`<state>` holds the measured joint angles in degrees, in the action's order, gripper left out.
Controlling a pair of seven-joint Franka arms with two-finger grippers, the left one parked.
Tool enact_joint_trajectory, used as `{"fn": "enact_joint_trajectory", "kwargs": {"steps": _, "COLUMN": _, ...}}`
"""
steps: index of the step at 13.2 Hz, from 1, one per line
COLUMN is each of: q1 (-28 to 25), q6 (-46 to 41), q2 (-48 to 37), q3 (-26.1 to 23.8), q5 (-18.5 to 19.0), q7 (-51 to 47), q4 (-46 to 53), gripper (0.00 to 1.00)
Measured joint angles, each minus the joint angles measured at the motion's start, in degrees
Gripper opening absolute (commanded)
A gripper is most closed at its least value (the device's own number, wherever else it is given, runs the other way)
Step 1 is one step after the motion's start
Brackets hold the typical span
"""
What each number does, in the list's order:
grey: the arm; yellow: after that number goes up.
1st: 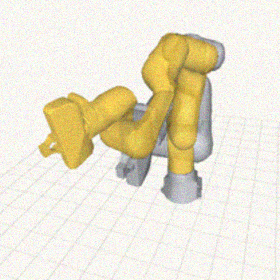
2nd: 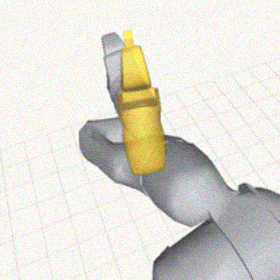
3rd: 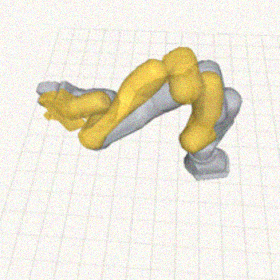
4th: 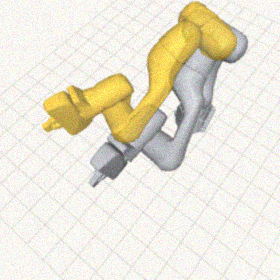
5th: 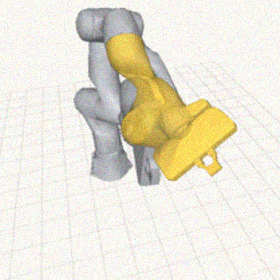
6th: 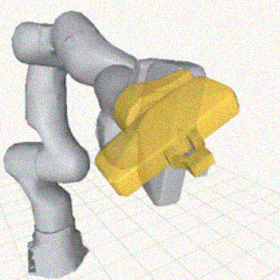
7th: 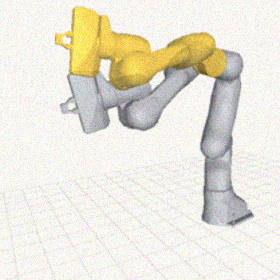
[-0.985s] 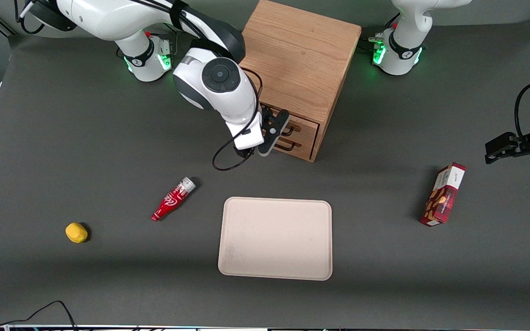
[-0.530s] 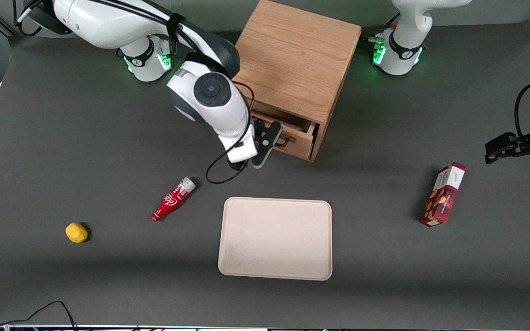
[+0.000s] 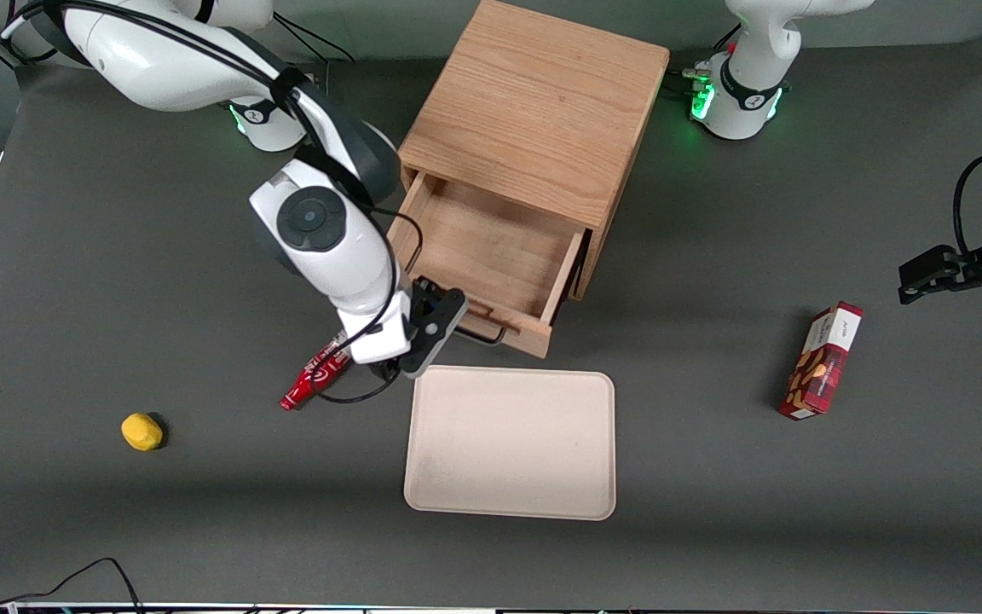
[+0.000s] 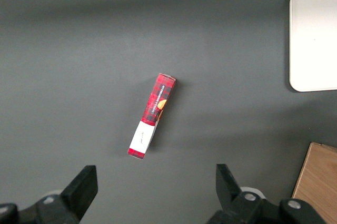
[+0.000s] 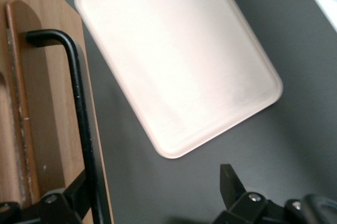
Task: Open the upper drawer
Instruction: 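Pull the upper drawer outward from the cabinet with the right gripper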
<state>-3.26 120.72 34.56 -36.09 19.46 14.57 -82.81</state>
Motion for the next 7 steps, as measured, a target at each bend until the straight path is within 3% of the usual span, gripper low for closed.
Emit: {"fn": "enact_joint_trajectory", "kwargs": {"steps": 7, "q1": -0.03, "q6": 4.65, "q2": 0.66, "q3": 4.19, "q5": -3.47, "q7": 3.31, "q4": 1.25, "gripper": 1.00}}
